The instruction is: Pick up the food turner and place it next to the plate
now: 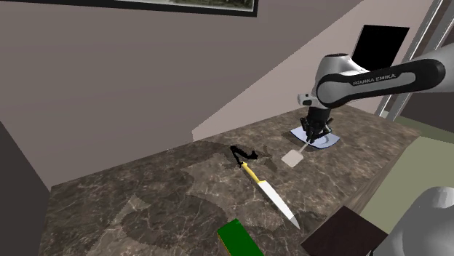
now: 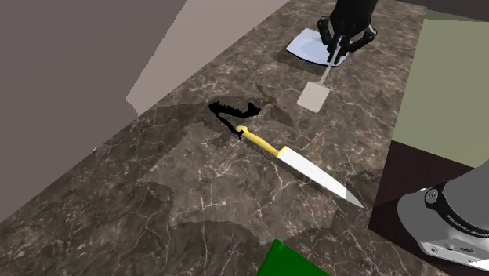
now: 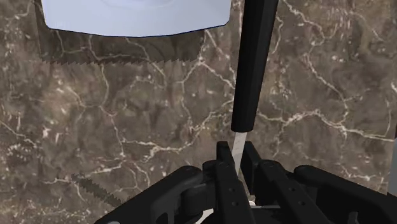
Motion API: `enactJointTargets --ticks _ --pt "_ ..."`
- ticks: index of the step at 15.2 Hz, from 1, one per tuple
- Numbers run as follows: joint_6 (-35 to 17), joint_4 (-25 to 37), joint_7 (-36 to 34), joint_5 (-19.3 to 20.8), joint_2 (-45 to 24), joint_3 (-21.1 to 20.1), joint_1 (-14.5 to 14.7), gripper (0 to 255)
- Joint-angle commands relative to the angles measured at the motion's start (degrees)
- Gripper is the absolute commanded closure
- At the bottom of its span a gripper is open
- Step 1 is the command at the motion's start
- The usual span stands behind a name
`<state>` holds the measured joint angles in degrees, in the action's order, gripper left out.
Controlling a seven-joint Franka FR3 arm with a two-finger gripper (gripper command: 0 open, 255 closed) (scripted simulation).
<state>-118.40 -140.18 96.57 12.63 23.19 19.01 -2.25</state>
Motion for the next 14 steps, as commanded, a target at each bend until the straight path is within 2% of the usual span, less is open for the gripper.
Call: enactJointTargets --ticks 1,8,14 --pt "-0.03 -1.83 1.9 1.31 2.11 1.39 -1.41 255" --pt "0.95 -4.8 10.47 6.25 7.52 7.71 -7.12 255" --pt "1.5 -4.63 18.67 10.16 9.56 13.98 -11.58 255"
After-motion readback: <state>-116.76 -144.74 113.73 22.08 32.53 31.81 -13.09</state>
